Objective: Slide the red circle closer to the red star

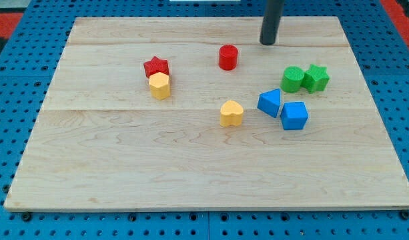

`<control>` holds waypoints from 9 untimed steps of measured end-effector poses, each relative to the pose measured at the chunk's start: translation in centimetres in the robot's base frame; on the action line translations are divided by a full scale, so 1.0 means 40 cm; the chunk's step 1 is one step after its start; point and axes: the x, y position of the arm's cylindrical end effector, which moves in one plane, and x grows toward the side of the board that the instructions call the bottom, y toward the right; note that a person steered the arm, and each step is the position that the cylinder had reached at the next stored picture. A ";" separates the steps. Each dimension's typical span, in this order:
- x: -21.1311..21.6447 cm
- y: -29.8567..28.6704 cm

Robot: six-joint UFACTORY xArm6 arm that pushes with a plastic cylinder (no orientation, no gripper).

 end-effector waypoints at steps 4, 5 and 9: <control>0.135 -0.257; 0.137 -0.146; 0.209 -0.162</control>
